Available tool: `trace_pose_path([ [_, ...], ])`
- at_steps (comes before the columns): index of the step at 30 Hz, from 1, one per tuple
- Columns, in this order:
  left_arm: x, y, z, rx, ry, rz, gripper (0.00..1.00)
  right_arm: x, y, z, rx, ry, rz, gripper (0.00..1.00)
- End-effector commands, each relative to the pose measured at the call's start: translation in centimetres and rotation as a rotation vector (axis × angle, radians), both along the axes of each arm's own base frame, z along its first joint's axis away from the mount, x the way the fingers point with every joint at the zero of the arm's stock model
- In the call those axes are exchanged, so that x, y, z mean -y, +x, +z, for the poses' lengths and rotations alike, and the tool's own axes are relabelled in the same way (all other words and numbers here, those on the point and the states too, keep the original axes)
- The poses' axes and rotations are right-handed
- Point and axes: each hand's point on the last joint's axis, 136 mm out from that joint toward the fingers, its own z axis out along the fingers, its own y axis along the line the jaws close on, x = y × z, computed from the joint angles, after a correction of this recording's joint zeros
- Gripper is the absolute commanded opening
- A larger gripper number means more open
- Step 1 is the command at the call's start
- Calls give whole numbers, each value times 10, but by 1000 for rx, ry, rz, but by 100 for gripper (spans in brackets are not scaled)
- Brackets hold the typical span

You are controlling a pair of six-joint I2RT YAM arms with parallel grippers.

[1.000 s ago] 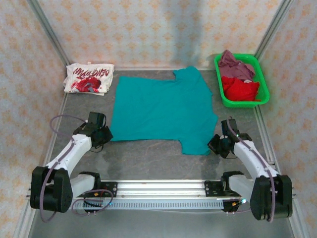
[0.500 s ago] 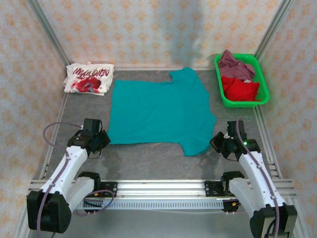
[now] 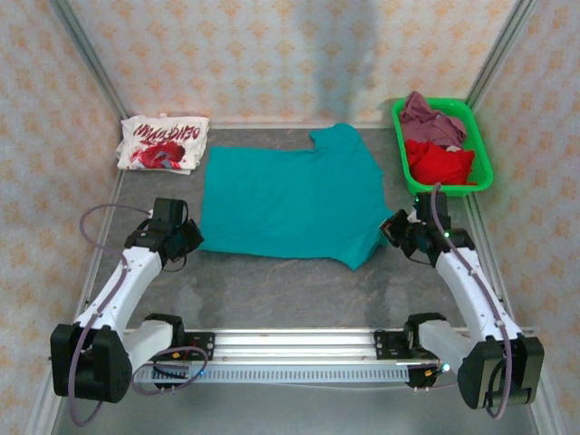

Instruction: Fold and stack the t-shirts

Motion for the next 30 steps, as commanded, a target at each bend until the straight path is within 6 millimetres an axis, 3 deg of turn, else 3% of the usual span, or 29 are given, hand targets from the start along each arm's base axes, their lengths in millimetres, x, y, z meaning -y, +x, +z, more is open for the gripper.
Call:
trace_pose_path([
  [1, -13, 14, 12, 41, 50, 17, 0, 3, 19, 18, 73, -21, 0, 0],
  [11, -22, 26, -1, -5, 89, 10, 0, 15, 47, 21, 77, -52, -35, 0],
  [15, -26, 27, -3, -15, 128, -15, 0, 30, 49, 18, 68, -64, -74, 0],
  [21, -25, 28, -9, -23, 125, -24, 0, 25, 43, 13, 62, -33, -53, 0],
  [30, -25, 41, 0, 3, 135, -42, 0, 29, 53, 28, 98, -50, -70, 0],
])
